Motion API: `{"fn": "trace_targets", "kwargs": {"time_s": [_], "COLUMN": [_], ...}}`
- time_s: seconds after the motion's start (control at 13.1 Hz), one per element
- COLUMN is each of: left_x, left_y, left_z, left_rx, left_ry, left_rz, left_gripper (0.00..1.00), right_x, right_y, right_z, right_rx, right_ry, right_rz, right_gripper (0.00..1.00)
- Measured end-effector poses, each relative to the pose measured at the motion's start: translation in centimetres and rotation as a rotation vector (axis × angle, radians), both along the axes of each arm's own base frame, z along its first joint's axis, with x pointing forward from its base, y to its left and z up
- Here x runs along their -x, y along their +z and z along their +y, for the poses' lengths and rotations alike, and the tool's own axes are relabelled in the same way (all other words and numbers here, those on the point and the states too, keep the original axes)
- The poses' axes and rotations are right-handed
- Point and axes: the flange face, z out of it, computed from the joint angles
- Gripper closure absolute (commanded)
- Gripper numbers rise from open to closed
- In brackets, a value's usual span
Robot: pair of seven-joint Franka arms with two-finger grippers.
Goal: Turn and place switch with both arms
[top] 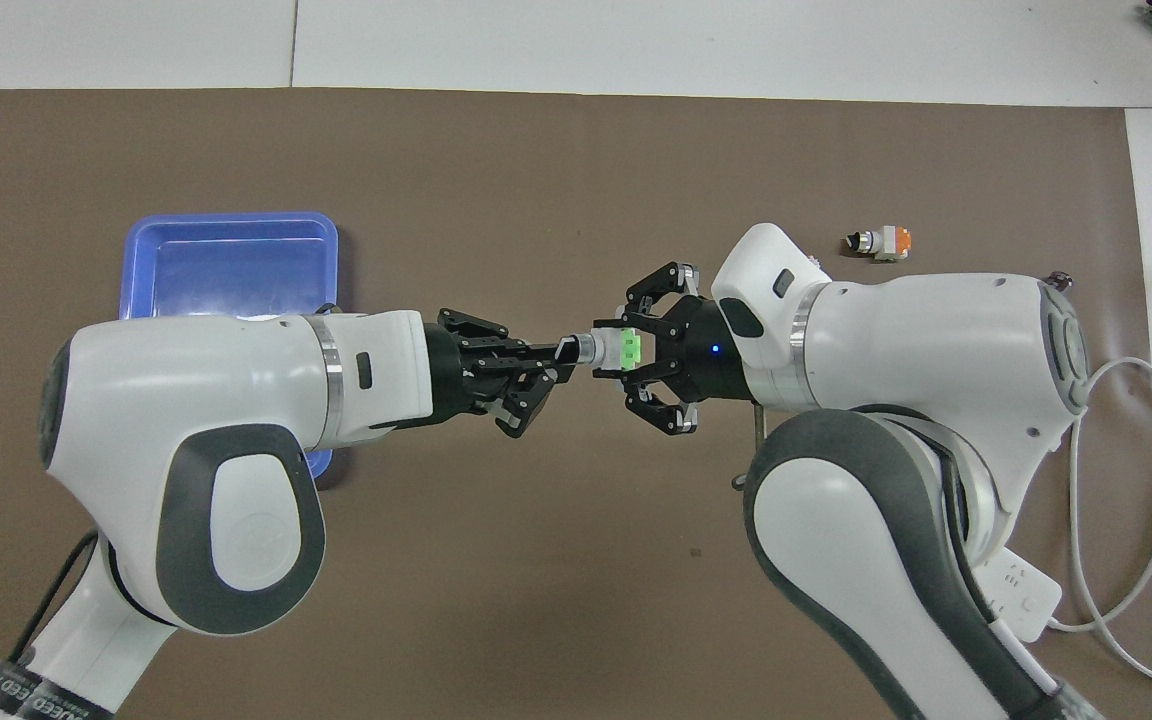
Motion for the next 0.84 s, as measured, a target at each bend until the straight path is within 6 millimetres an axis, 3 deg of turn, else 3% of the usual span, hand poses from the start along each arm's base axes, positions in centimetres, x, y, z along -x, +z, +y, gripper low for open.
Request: {"fn": "trace_targets", "kwargs": {"time_s": [0.84], "left_x": [-0.33], "left_y": [-0.21], "left_z": [0.01], "left_rx": [0.069], "left_ry": [0.092], "left_rz": [0.107], "left_gripper": [1.0], "right_x": [-0.21], "right_y": [0.35], "right_z": [-0.59], "right_rx": [-0.002], "right_ry": [-0.011], "right_rz": [-0.007], "right_gripper": [1.0]}}
